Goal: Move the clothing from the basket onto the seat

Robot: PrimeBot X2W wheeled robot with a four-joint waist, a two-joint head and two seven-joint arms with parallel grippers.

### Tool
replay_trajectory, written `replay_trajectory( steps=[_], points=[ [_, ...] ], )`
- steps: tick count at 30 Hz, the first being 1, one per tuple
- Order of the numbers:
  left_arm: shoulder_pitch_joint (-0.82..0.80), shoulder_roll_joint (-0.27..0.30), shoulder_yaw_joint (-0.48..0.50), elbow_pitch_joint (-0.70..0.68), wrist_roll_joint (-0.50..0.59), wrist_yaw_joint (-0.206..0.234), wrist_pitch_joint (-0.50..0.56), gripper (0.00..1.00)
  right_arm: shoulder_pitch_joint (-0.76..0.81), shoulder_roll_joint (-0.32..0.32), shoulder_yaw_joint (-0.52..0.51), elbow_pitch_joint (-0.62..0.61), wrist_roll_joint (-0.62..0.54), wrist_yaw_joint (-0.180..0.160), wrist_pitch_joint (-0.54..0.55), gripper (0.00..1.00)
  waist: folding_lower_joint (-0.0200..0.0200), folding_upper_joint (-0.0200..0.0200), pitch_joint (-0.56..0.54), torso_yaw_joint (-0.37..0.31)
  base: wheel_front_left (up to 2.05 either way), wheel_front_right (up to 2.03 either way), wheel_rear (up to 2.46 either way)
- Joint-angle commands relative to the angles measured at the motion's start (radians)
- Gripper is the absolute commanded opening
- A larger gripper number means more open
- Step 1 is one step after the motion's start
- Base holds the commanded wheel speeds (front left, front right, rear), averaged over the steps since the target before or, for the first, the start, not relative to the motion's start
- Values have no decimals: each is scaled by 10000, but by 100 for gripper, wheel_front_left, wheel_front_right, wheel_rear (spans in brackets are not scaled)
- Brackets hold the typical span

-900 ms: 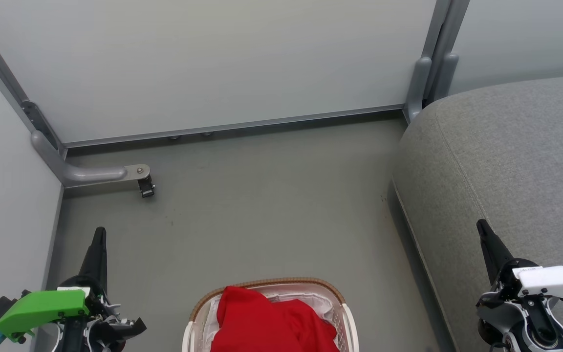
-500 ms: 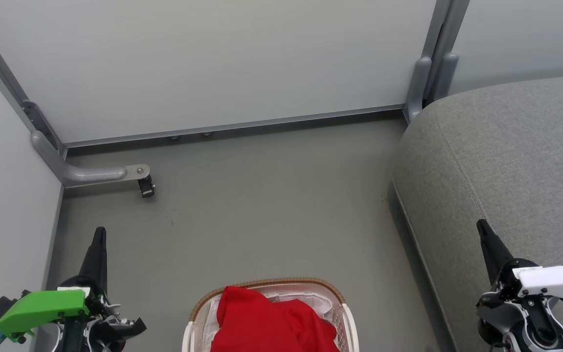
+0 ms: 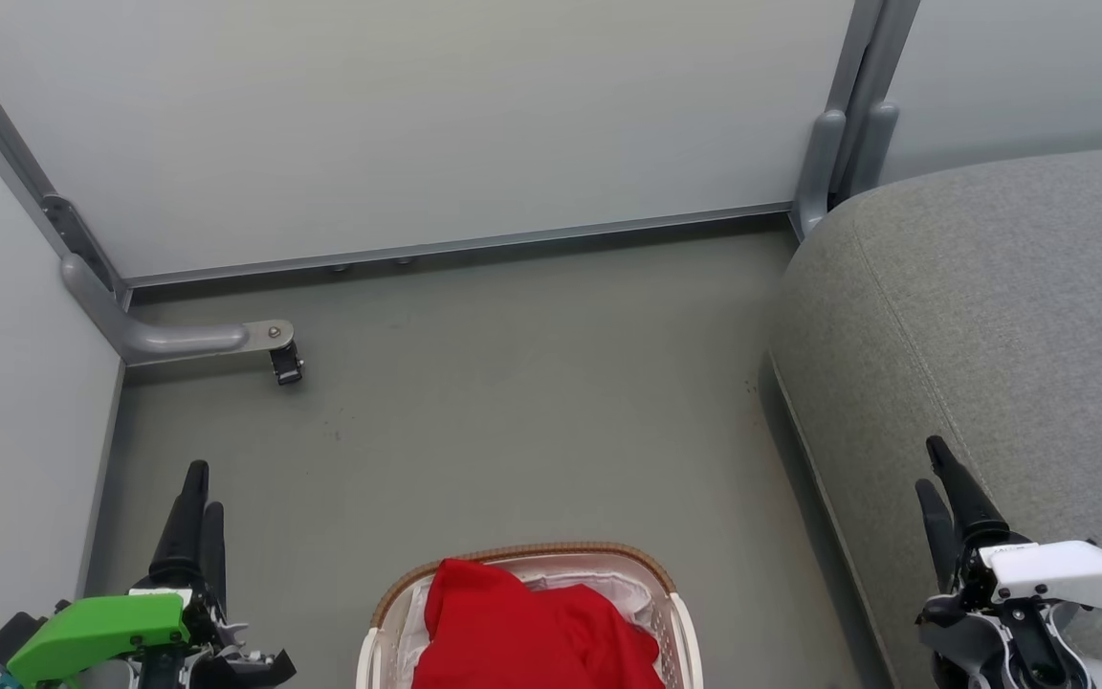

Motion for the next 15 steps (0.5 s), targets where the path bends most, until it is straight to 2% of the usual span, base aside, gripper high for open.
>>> replay_trajectory(
  steps=[1,7,15],
  points=[
    [-186,153,-86,-211,262,0,-167,100,-232,-109,30,-231,-337,2,-135,100,0,0,8,3,0,0,0],
    [-268,418,-378,-150,1054,0,-523,100,-326,-152,186,-307,-1495,3,-410,100,0,0,45,13,0,0,0],
    [-343,587,-617,17,3042,-1,-872,100,-482,-155,428,-307,-3357,3,-757,100,0,0,95,21,0,0,0]
  ],
)
